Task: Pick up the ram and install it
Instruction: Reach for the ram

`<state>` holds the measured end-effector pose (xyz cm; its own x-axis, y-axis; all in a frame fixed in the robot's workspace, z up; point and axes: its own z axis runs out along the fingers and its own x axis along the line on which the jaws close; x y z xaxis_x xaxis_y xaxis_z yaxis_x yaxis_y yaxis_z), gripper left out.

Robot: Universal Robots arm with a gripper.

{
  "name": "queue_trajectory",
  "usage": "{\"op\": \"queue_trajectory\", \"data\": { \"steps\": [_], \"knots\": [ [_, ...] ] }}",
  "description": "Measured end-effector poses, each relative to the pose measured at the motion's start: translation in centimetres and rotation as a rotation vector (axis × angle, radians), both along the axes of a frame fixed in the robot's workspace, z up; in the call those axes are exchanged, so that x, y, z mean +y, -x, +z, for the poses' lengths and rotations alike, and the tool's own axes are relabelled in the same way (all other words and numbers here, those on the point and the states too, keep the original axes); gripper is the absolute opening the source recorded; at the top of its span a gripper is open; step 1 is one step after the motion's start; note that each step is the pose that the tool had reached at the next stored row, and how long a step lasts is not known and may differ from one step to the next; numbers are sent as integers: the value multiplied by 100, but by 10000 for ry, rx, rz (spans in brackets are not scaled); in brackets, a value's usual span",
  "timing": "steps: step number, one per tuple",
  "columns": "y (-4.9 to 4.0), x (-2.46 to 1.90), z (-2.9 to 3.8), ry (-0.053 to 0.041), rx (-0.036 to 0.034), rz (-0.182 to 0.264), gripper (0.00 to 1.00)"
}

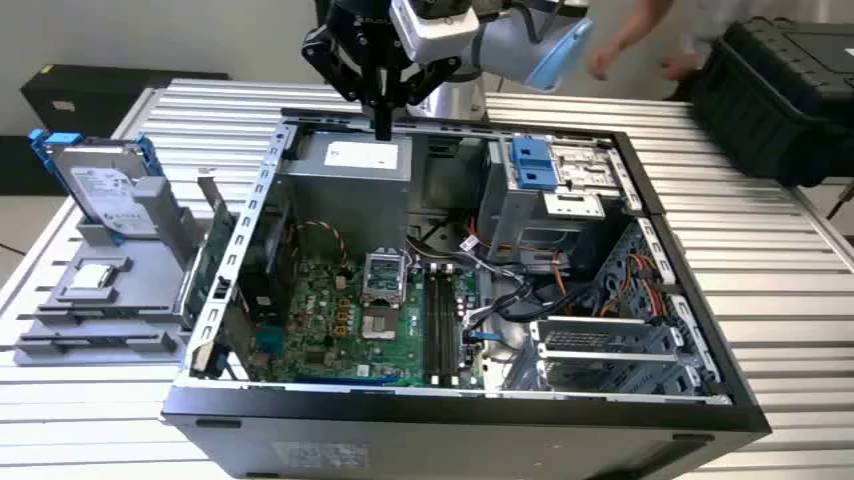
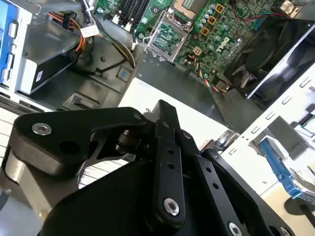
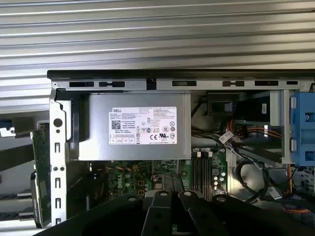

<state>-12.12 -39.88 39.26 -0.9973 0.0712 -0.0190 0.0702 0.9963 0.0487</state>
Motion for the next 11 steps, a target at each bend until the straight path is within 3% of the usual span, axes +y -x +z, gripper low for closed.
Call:
{"op": "queue_trajectory", "data": {
  "steps": [11],
  "knots": [
    [0, 0, 0, 0, 0, 0, 0]
  ]
}}
